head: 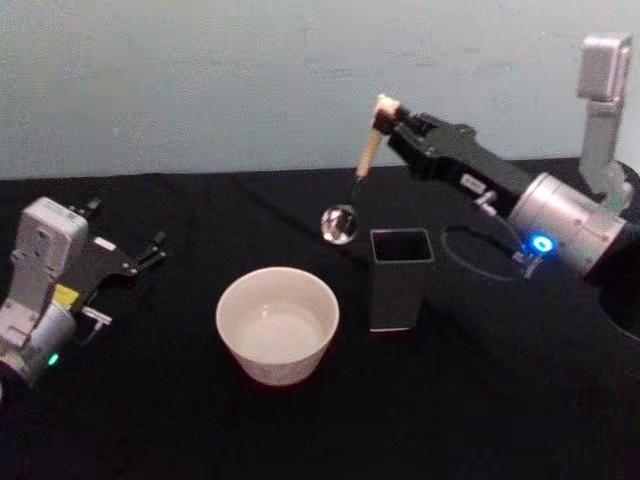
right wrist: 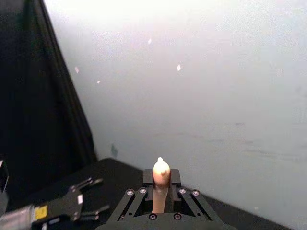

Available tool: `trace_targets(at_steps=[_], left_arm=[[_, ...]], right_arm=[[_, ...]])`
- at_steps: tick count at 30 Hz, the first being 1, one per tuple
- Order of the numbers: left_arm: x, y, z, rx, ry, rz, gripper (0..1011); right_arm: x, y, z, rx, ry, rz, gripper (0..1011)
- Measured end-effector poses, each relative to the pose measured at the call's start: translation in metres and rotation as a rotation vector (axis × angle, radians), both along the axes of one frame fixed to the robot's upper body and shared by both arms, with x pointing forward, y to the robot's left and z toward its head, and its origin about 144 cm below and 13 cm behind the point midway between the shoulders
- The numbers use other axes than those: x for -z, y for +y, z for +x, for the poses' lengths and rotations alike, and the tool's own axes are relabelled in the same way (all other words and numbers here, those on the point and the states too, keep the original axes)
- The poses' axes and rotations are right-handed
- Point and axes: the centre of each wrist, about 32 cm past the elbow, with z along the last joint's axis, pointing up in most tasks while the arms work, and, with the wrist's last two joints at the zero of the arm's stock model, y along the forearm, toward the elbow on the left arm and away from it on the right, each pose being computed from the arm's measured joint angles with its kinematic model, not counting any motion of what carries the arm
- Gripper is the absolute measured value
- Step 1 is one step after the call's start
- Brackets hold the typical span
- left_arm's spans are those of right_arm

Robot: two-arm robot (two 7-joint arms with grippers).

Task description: Pick up the stirring spoon with one hand, stir inside the cup, then place it back in its original position.

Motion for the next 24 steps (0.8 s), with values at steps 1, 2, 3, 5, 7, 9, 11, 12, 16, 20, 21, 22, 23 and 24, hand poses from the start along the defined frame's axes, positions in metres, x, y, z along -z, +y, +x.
trace_targets(at_steps=[1,2,3,5,7,9,11,12,16,20,21,22,23,24], left_arm=[[0.000,0.000,0.000,0.000,0.000,0.000,1001],[0.000,0.000,0.000,0.000,0.000,0.000,1001],[0.000,0.000,0.000,0.000,0.000,0.000,1001],[0.000,0.000,0.000,0.000,0.000,0.000,1001],[0.000,0.000,0.000,0.000,0.000,0.000,1001],[0.000,0.000,0.000,0.000,0.000,0.000,1001],[0.000,0.000,0.000,0.000,0.000,0.000,1002],[0.000,0.000,0.000,0.000,0.000,0.000,1001],[0.000,0.000,0.000,0.000,0.000,0.000,1001],[0.000,0.000,0.000,0.000,0.000,0.000,1001],[0.000,0.000,0.000,0.000,0.000,0.000,1001],[0.000,0.000,0.000,0.000,0.000,0.000,1001],[0.000,0.000,0.000,0.000,0.000,0.000,1001],[0.000,0.000,0.000,0.000,0.000,0.000,1001]], right_arm=[[-0.001,-0.001,0.000,0.006,-0.002,0.004,203],[-0.002,-0.003,0.000,0.012,-0.004,0.007,203],[-0.003,-0.006,-0.001,0.024,-0.008,0.013,203],[-0.004,-0.010,-0.002,0.035,-0.011,0.017,203],[-0.005,-0.014,-0.003,0.048,-0.016,0.018,203],[-0.005,-0.017,-0.004,0.057,-0.017,0.017,203],[-0.005,-0.021,-0.006,0.069,-0.017,0.016,203],[-0.004,-0.023,-0.007,0.074,-0.016,0.015,203],[-0.004,-0.031,-0.012,0.091,-0.021,0.006,204],[-0.003,-0.035,-0.016,0.096,-0.026,-0.005,203],[-0.002,-0.037,-0.018,0.098,-0.027,-0.012,203],[-0.001,-0.039,-0.019,0.099,-0.026,-0.019,203],[-0.001,-0.039,-0.020,0.100,-0.026,-0.022,203],[-0.001,-0.040,-0.020,0.100,-0.027,-0.025,203]])
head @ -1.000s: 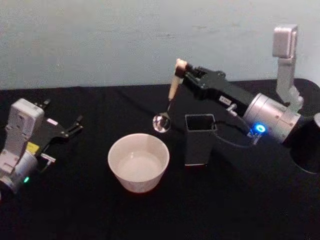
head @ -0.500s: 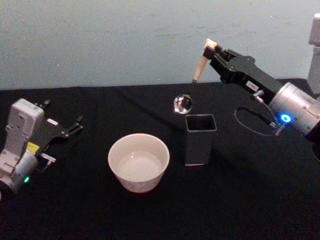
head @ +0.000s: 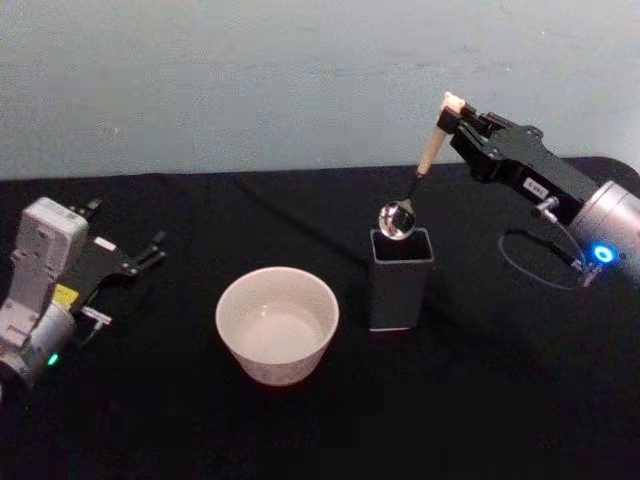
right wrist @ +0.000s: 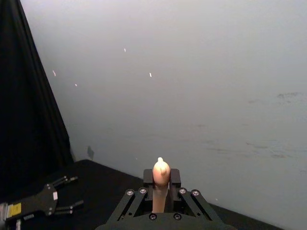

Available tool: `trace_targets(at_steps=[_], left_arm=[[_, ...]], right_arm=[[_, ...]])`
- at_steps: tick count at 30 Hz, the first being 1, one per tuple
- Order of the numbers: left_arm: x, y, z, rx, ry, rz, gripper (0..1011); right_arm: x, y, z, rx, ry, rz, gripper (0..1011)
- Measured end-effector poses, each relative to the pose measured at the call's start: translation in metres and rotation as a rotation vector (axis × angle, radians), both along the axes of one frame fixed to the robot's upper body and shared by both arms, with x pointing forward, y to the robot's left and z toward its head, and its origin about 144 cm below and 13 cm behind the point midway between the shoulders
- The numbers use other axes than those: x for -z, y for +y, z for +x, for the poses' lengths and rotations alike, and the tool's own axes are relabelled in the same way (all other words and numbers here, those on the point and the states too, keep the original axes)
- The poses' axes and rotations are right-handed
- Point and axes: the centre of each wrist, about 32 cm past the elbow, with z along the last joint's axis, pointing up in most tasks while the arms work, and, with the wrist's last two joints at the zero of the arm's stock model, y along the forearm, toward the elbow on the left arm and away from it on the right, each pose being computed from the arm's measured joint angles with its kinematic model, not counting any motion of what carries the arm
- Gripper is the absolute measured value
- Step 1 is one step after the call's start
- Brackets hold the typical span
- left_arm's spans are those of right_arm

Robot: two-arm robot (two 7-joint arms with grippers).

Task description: Pick up the stirring spoon with one hand, stir inside the cup, then place it back in its original position.

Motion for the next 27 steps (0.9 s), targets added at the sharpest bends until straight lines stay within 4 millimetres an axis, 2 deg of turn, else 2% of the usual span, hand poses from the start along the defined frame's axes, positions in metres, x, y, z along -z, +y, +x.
trace_targets(at_steps=[27], left_arm=[[0.000,0.000,0.000,0.000,0.000,0.000,1001]], right_arm=[[0.036,0.010,0.000,-0.018,0.099,-0.103,203]])
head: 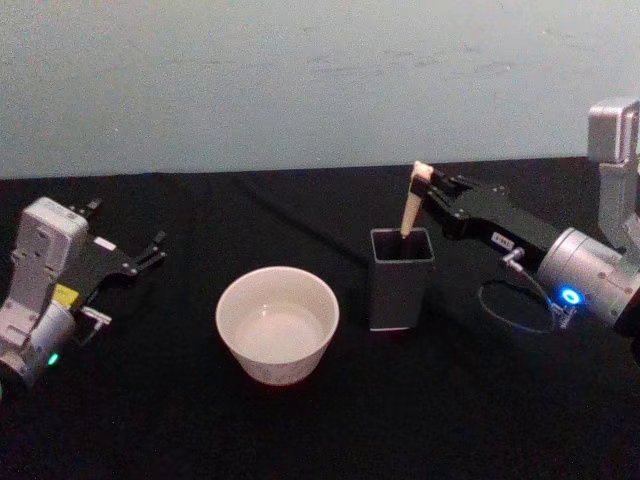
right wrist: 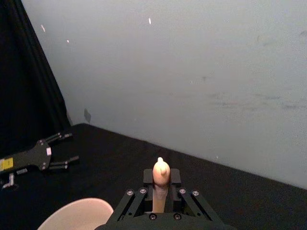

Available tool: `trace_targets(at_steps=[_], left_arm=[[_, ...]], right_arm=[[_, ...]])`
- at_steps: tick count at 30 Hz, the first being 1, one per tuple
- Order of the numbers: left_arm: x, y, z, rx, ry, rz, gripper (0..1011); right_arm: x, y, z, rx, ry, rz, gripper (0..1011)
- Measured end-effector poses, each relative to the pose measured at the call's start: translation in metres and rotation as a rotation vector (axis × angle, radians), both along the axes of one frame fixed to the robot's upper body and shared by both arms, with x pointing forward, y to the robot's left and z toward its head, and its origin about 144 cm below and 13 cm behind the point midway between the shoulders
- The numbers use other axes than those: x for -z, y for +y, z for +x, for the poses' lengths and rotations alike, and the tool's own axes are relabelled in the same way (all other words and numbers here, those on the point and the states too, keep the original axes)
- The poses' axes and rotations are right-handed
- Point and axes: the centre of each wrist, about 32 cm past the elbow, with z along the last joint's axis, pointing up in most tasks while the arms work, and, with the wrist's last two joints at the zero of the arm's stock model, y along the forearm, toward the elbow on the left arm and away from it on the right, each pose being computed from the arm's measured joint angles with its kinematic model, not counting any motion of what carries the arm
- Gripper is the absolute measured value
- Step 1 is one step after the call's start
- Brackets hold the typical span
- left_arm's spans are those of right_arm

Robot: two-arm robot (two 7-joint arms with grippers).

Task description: Pick up the stirring spoon with one hand, stir inside the cup, then place it back in its original position.

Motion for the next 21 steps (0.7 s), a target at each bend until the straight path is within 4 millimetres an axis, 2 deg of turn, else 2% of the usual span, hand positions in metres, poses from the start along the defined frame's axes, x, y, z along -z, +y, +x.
trace_targets(at_steps=[21], left_arm=[[0.000,0.000,0.000,0.000,0.000,0.000,1001]], right_arm=[[0.020,0.003,0.003,-0.002,0.084,-0.050,203]])
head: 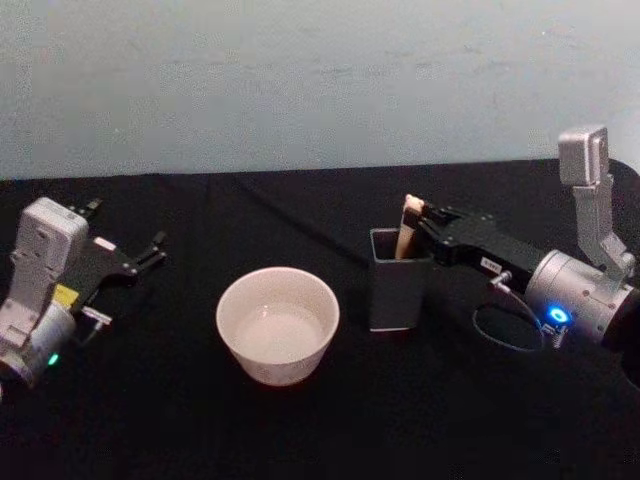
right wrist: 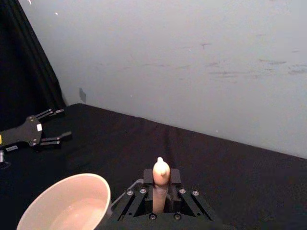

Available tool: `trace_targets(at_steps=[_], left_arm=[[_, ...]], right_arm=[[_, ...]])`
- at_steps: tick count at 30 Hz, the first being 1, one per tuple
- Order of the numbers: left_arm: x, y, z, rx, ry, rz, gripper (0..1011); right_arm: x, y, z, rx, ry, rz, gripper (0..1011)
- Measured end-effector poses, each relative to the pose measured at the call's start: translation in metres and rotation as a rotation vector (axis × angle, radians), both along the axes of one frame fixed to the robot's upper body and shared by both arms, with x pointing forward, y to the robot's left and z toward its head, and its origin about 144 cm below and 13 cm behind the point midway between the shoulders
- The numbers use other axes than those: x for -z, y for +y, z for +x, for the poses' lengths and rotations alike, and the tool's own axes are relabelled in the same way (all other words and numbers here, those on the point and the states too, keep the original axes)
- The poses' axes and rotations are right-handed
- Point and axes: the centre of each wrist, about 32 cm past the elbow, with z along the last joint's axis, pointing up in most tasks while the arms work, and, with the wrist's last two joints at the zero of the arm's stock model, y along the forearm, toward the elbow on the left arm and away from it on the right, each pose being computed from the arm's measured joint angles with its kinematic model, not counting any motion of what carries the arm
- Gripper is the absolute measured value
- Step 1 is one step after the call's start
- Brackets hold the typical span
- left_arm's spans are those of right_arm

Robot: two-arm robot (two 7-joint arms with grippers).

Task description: Pick up the stirring spoon with one hand, stir inside the cup, then place it back in its original position.

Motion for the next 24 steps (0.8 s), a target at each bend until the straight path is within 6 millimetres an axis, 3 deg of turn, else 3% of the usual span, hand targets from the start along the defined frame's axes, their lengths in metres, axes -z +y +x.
trace_targets(at_steps=[24], left_arm=[[0.0000,0.0000,0.0000,0.000,0.000,0.000,1001]], right_arm=[[0.0037,-0.0023,-0.0005,-0.006,0.018,-0.004,203]])
